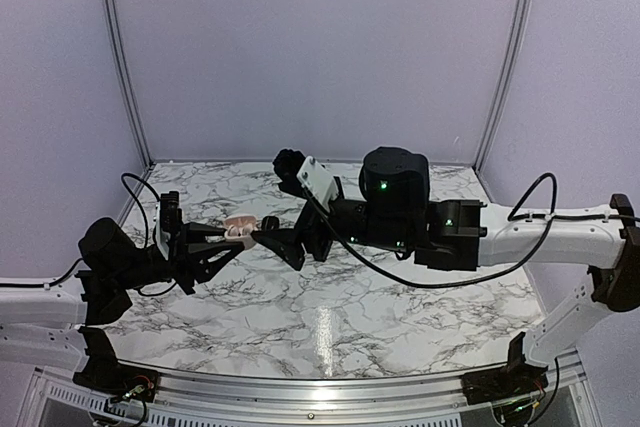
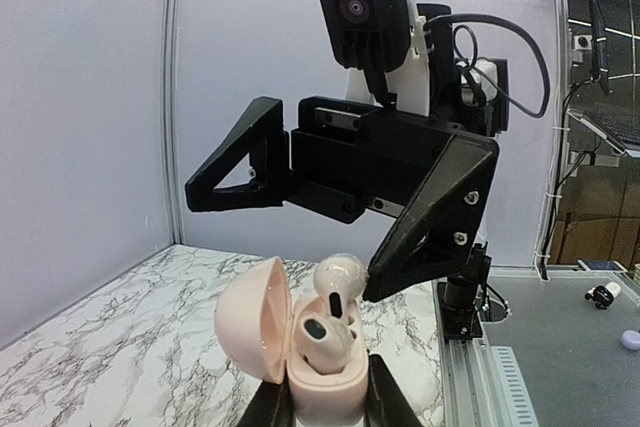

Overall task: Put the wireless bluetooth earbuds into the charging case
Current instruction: Adjust the right earbud in the right side groove of the charging case.

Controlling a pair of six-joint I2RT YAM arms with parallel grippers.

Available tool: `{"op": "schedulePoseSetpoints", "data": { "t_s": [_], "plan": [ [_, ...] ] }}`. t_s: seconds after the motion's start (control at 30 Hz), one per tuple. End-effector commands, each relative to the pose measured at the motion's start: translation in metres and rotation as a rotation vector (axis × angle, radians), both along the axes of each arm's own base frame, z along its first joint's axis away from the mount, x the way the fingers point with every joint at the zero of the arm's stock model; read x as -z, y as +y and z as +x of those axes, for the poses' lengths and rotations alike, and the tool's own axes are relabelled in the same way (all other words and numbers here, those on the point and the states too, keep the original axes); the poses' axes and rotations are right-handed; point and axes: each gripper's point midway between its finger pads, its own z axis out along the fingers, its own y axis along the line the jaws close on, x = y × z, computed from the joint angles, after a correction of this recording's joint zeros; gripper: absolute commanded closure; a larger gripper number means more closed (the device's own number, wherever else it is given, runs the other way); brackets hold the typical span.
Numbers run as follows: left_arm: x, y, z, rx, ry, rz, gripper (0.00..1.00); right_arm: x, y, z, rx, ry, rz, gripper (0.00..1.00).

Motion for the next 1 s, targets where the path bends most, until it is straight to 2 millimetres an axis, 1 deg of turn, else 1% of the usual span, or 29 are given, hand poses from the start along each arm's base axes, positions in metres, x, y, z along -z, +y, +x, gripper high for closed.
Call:
{"op": "schedulePoseSetpoints", "data": {
  "t_s": [0.0, 0.23, 0.4, 0.47, 0.57, 0.7, 0.77, 0.97],
  "plan": [
    [-0.018, 0.0, -0.012, 0.056, -0.054, -0.039, 1.0, -0.011, -0.01, 0.009, 0.04, 0.004, 0.029, 0.01],
    [-0.017, -0.001, -0.014, 0.066, -0.056, -0.035, 1.0, -0.013, -0.013, 0.015, 0.05, 0.016, 0.038, 0.02],
    [-0.017, 0.0, -0.009, 0.041, -0.038, -0.042, 1.0, -0.016, -0.011, -0.001, -0.044, -0.004, 0.045, 0.01],
    [-0.015, 0.0, -0.006, 0.027, -0.024, -0.04, 1.0, -0.019, -0.012, -0.013, -0.102, -0.014, 0.058, 0.02],
    [-0.012, -0.002, -0.005, 0.036, -0.011, -0.031, 1.0, -0.02, -0.012, -0.03, -0.204, -0.028, 0.056, 0.01],
    [-0.015, -0.004, -0.009, 0.063, -0.018, -0.033, 1.0, -0.013, -0.005, -0.049, -0.33, -0.021, 0.019, 0.02],
    [-0.017, -0.003, -0.01, 0.068, -0.024, -0.035, 1.0, -0.009, -0.001, -0.052, -0.36, -0.015, 0.004, 0.04],
    [-0.019, -0.004, -0.013, 0.087, -0.028, -0.038, 1.0, -0.001, 0.01, -0.052, -0.389, 0.005, -0.028, 0.05]
  ]
}}
